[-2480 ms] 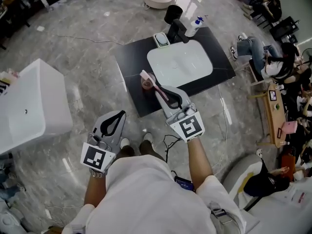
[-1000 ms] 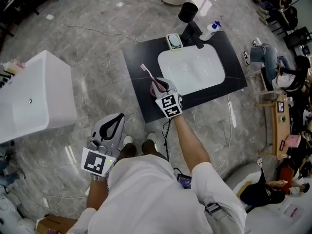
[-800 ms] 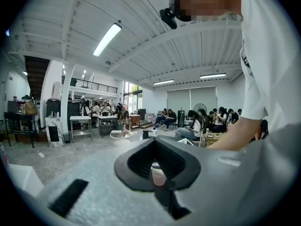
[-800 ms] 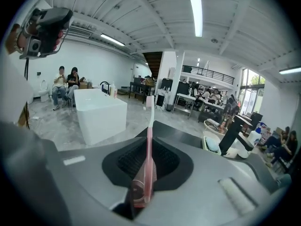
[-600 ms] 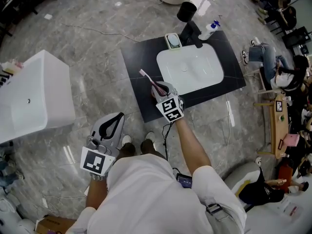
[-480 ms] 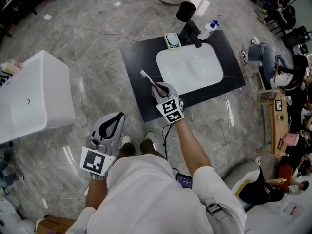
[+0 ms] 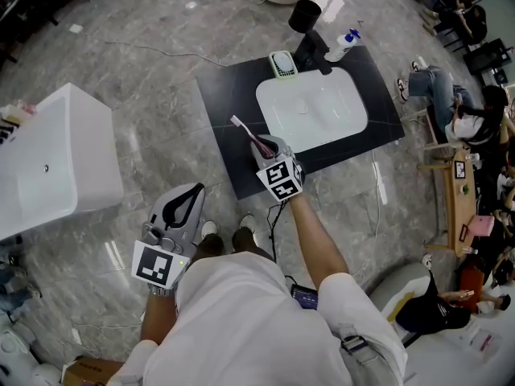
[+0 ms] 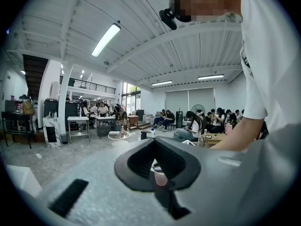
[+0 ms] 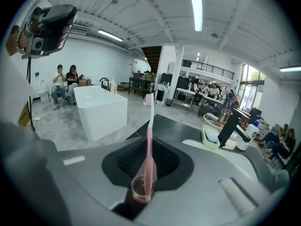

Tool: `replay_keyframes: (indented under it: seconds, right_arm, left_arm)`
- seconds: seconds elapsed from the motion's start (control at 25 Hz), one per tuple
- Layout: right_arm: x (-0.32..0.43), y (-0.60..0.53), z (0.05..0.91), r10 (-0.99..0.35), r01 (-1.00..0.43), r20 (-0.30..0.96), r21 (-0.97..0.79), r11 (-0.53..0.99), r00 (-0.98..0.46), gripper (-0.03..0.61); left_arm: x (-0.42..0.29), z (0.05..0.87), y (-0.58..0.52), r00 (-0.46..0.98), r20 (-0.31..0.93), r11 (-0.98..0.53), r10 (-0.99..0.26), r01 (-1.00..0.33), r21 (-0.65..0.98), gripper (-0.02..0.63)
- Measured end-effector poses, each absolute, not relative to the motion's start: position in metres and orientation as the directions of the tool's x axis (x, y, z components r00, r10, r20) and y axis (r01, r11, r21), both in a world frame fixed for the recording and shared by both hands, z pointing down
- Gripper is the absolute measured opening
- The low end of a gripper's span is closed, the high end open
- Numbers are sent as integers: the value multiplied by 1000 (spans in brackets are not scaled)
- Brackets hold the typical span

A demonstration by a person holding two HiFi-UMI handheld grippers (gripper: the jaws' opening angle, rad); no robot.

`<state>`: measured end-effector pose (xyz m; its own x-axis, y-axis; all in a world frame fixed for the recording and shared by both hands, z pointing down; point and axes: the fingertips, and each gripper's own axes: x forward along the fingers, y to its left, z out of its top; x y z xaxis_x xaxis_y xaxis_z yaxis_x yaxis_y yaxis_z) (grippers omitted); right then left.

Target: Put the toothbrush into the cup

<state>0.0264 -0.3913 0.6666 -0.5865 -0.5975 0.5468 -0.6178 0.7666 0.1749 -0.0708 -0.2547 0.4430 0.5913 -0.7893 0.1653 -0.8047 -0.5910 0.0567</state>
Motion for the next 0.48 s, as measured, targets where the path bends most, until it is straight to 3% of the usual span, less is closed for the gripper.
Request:
replay_keyframes:
  seconds: [0.48]
  right_arm:
    - [27, -385, 666, -586, -618, 548, 152, 771, -596, 81]
  left_arm:
    - [-74, 442, -255, 593, 160, -593, -789, -804, 55, -2]
